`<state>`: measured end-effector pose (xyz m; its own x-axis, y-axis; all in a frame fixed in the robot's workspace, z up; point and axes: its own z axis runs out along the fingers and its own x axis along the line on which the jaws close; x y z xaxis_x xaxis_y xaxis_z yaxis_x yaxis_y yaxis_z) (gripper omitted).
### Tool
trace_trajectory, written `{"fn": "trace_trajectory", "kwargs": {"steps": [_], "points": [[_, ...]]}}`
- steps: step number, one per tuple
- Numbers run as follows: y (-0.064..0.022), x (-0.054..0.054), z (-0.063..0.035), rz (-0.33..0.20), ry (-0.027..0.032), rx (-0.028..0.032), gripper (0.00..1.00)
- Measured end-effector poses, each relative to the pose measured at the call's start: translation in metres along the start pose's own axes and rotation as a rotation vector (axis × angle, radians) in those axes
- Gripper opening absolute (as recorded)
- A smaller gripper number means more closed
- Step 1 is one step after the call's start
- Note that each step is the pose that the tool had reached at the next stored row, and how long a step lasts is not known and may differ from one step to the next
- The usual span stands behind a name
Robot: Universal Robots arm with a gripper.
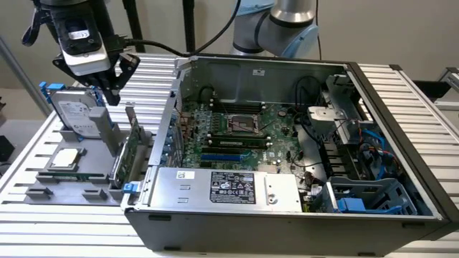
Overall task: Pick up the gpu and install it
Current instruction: 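Pick up the gpu and move the gpu toward the slot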
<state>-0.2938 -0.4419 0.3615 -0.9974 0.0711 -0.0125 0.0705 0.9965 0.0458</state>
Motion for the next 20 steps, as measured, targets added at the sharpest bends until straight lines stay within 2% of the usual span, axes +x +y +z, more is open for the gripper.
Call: {"fn": "trace_trajectory", "kwargs": {"steps": [3,19,20], "points": [[-0.0064,0.0052,0.0022,0.000,0.0023,0.0003,0.00],[-0.0067,0.0054,0.0023,0.001,0.0027,0.0004,0.00],[-0.0067,0.0054,0.0023,0.001,0.0027,0.0003,1.00]]}}
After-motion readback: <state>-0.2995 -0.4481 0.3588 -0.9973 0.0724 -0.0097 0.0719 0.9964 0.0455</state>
